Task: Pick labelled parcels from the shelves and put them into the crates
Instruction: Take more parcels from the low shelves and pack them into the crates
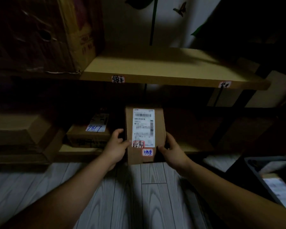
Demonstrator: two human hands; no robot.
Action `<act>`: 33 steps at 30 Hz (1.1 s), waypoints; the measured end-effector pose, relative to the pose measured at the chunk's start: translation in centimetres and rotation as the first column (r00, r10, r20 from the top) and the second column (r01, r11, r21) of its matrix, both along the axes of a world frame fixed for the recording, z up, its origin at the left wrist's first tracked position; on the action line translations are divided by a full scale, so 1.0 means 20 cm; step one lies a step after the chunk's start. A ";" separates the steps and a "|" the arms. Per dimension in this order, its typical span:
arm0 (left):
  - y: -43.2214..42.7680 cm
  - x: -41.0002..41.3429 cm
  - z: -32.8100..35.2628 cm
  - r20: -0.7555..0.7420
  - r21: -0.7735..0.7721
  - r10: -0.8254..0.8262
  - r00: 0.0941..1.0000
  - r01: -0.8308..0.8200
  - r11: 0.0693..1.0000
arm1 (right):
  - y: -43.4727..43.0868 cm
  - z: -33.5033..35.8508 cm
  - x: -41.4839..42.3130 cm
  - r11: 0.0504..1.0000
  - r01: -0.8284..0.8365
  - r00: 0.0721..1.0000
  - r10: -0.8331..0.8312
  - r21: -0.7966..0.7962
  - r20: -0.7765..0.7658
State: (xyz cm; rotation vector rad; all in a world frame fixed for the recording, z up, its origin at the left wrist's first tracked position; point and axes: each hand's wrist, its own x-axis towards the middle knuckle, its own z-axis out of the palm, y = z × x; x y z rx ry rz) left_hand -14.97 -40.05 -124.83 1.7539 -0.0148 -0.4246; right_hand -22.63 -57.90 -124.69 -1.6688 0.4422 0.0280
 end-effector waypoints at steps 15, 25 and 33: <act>0.05 -0.14 0.12 -0.122 -0.069 -0.179 0.976 0.172 0.983 | 0.00 0.14 -0.13 0.994 -0.067 0.994 0.058 -0.092 -0.095; 0.15 -0.64 1.06 -0.324 -0.083 -0.237 0.916 0.222 0.971 | 0.00 1.08 -0.64 0.966 -0.226 0.884 0.148 -0.129 -0.443; 0.31 -0.94 2.16 -0.232 0.010 -0.114 0.966 0.119 0.993 | 0.16 2.14 -0.94 0.977 -0.192 0.936 0.154 -0.095 -0.317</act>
